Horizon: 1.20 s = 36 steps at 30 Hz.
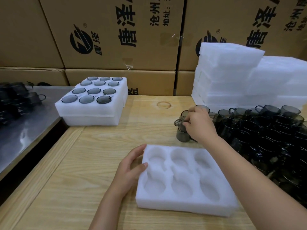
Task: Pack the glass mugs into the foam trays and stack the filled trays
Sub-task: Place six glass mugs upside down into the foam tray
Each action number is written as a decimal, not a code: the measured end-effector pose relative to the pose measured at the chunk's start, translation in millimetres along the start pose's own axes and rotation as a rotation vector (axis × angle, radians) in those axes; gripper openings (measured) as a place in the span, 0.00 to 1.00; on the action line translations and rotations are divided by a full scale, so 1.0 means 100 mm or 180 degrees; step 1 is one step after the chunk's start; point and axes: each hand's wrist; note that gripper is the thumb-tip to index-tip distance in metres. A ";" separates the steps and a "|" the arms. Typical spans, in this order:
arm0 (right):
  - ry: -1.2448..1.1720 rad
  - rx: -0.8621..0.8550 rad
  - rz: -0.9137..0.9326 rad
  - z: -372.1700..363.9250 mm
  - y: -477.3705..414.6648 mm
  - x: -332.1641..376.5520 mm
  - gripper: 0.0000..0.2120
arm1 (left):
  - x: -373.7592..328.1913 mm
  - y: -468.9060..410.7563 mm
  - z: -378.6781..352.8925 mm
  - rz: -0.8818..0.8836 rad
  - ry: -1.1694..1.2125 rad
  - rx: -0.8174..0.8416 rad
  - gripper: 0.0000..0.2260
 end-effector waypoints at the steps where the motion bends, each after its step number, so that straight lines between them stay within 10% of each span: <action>1: -0.0320 0.0086 0.0012 0.03 0.06 0.05 0.05 | 0.00 0.00 0.00 -0.0018 -0.0005 -0.0025 0.25; 12: -0.0720 0.1536 0.1011 0.15 0.70 0.45 0.13 | -0.11 -0.01 -0.07 -0.0036 0.0376 -0.0276 0.24; 22: -0.0959 0.1871 0.1045 0.15 0.69 0.43 0.03 | -0.06 -0.02 -0.09 -0.0281 -0.0055 -0.0208 0.23; 36: -0.0683 0.1494 0.1062 -0.11 0.73 0.39 0.13 | -0.05 -0.02 -0.08 -0.0218 -0.0230 -0.0281 0.25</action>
Point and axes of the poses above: each hand's wrist, its own y-axis away from the middle knuckle, its own z-axis out of the back of the hand, x = y × z, and after that the axes turned 12 degrees about -z, right-handed
